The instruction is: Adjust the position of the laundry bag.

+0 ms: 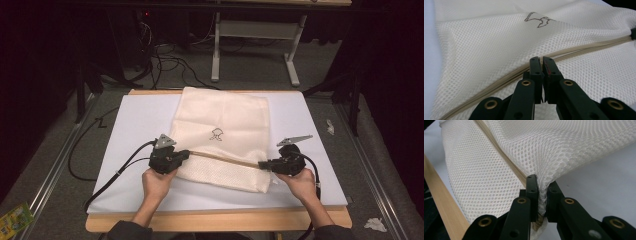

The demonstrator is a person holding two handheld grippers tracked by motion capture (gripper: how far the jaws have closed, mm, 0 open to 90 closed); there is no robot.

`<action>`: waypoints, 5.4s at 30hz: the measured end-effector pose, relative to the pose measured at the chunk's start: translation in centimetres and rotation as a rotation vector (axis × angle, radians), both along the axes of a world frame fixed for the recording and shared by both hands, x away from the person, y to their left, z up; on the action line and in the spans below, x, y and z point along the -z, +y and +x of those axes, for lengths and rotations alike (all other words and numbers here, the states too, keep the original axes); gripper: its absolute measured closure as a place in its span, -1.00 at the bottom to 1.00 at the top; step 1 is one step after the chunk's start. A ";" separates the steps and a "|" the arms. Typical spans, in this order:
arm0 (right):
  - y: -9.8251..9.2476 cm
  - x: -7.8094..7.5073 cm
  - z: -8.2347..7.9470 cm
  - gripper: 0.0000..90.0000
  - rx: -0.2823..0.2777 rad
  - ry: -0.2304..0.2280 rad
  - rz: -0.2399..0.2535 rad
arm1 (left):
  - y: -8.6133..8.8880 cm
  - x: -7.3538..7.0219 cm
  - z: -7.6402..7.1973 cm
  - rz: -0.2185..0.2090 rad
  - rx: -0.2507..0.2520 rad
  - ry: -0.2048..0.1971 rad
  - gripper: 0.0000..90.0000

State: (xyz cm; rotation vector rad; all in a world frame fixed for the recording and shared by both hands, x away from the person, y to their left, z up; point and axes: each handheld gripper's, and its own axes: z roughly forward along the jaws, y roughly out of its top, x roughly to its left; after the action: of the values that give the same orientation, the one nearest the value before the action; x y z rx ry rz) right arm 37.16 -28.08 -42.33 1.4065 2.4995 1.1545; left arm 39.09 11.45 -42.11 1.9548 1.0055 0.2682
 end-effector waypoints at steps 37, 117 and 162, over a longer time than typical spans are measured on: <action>-0.2 0.0 -0.1 0.89 0.014 -0.015 -0.033 | 1.8 -0.1 0.4 0.013 -0.048 0.001 0.94; -1.5 -0.6 0.6 0.89 0.080 -0.043 -0.054 | 6.3 -1.1 -1.7 0.058 -0.175 -0.047 0.94; -1.7 1.1 0.5 0.68 0.130 -0.035 -0.094 | 6.9 2.3 -3.9 0.065 -0.129 0.058 0.89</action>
State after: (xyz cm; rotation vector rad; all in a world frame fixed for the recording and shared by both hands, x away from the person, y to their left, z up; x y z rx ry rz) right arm 37.67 -29.77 -43.45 1.4862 2.3656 1.0151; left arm 35.18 18.35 -44.39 1.9685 1.1762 0.3221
